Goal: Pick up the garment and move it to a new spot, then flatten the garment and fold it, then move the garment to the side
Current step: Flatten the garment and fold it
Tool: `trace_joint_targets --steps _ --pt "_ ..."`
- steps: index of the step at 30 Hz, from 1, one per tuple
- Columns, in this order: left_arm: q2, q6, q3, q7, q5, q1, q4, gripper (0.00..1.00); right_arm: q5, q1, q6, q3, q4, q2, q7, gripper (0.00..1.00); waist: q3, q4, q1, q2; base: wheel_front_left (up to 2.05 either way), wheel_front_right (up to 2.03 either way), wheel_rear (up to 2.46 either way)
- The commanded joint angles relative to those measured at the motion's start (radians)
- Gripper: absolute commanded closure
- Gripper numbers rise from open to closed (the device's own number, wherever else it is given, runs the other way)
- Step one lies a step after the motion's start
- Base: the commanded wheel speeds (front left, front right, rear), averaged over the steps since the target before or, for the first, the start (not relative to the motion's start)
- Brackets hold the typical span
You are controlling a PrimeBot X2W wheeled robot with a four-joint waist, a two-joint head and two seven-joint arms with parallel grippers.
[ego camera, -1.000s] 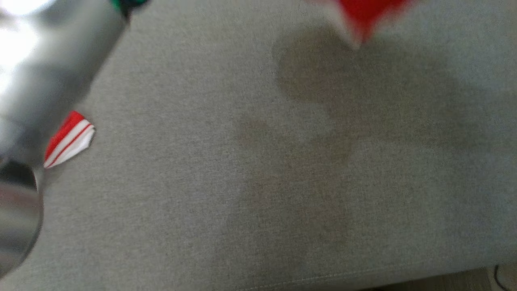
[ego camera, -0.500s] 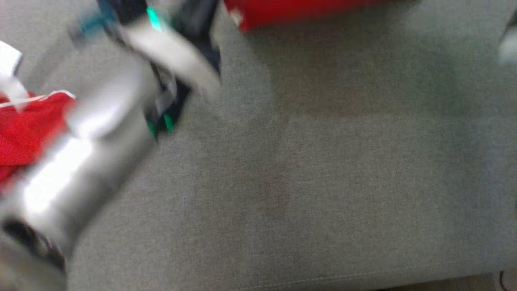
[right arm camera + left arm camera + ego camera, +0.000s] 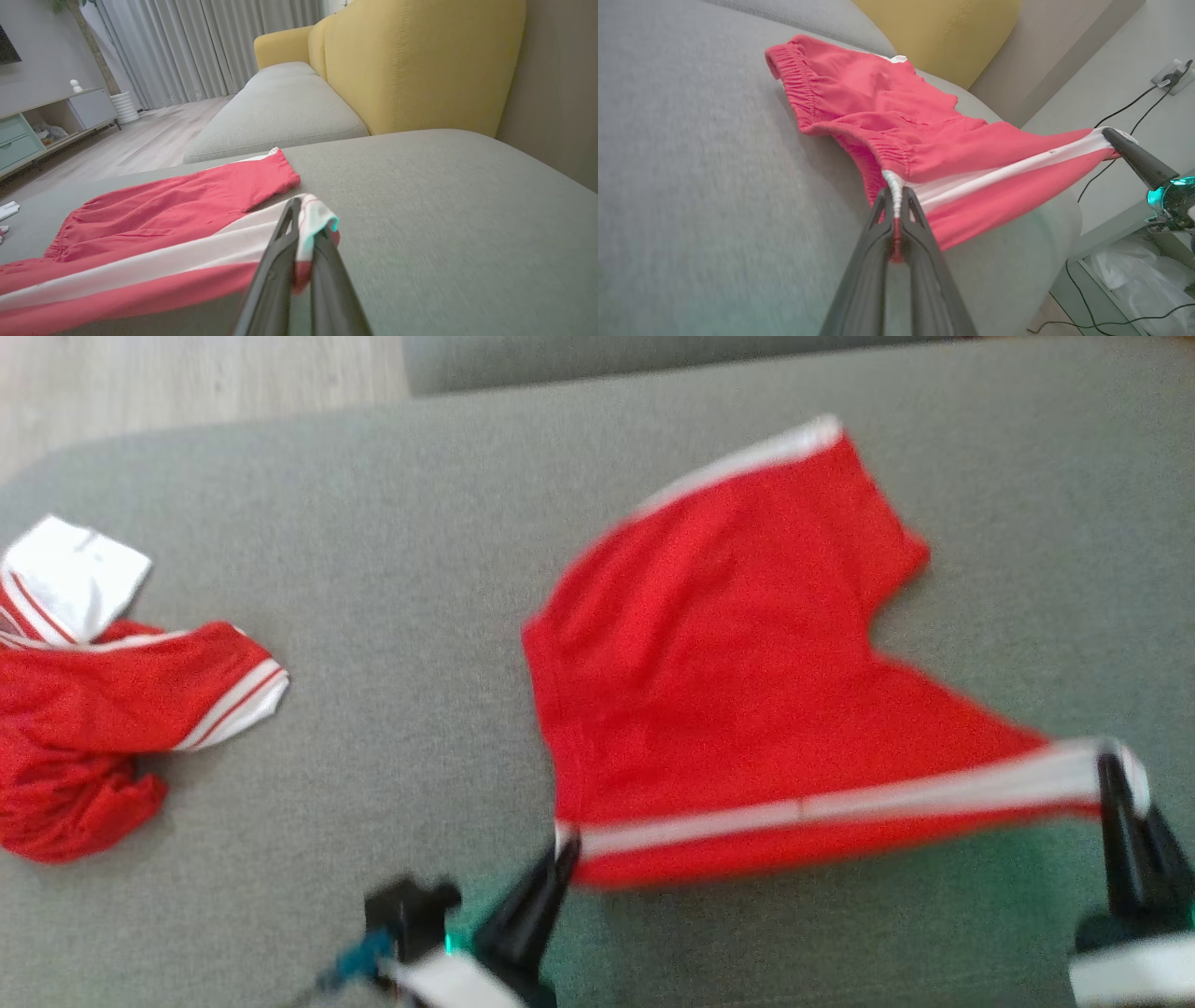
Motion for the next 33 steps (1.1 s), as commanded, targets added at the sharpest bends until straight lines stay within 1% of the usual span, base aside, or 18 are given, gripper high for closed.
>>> trace_joint_targets --steps 1,3,4,5,8,9,11,16,19,22,28,33 --pt "0.028 0.014 0.052 -0.01 0.002 0.014 -0.047 1.0 -0.01 0.029 0.007 -0.016 -0.071 -0.019 0.008 1.0 -0.036 0.001 0.0002 0.0 0.0 0.0 0.0" --pt "0.034 0.024 0.068 -0.01 0.004 0.055 -0.089 1.0 -0.018 0.082 0.007 -0.036 -0.131 -0.007 0.028 1.0 -0.039 0.003 0.0002 0.0 0.0 0.0 0.0" --pt "0.029 0.031 0.092 -0.01 0.0 0.068 -0.126 1.0 -0.026 0.088 0.007 -0.052 -0.17 -0.005 0.055 1.0 -0.035 0.004 0.0002 0.0 0.0 0.0 0.0" --pt "0.023 0.032 0.103 -0.01 -0.006 0.066 -0.14 1.0 -0.03 0.075 0.007 -0.056 -0.181 -0.008 0.069 1.0 -0.027 0.005 0.0002 0.0 0.0 0.0 0.0" --pt "-0.005 0.025 0.128 -0.003 -0.033 0.025 -0.151 1.0 -0.016 -0.015 0.007 -0.031 -0.179 -0.028 0.115 1.0 0.008 0.013 0.0002 0.0 0.0 0.0 0.0" --pt "-0.005 0.025 0.128 -0.003 -0.033 0.025 -0.151 1.0 -0.016 -0.015 0.007 -0.031 -0.179 -0.028 0.115 1.0 0.008 0.013 0.0002 0.0 0.0 0.0 0.0" --pt "-0.033 0.014 0.145 0.012 -0.06 -0.023 -0.139 1.0 0.001 -0.091 0.007 0.0 -0.153 -0.058 0.144 1.0 0.039 0.028 0.0002 0.0 0.0 0.0 0.0" --pt "-0.102 -0.019 0.184 0.046 -0.108 -0.172 -0.059 1.0 0.026 -0.3 0.007 0.076 -0.04 -0.144 0.189 1.0 0.117 0.064 0.0002 0.0 0.0 0.0 0.0" --pt "-0.141 -0.036 0.197 0.051 -0.114 -0.265 0.009 1.0 0.038 -0.427 0.007 0.133 0.044 -0.178 0.191 1.0 0.151 0.081 0.0002 0.0 0.0 0.0 0.0" --pt "-0.169 -0.052 0.201 0.051 -0.115 -0.34 0.081 1.0 0.065 -0.545 0.007 0.202 0.139 -0.199 0.188 1.0 0.178 0.087 0.0002 0.0 0.0 0.0 0.0" --pt "-0.203 -0.068 0.222 0.03 -0.135 -0.412 0.208 1.0 0.135 -0.741 0.007 0.342 0.35 -0.192 0.137 1.0 0.216 0.09 0.0002 0.0 0.0 0.0 0.0" --pt "-0.22 -0.078 0.227 0.009 -0.138 -0.439 0.279 1.0 0.179 -0.858 0.007 0.438 0.51 -0.181 0.083 1.0 0.245 0.097 0.0002 0.0 0.0 0.0 0.0"
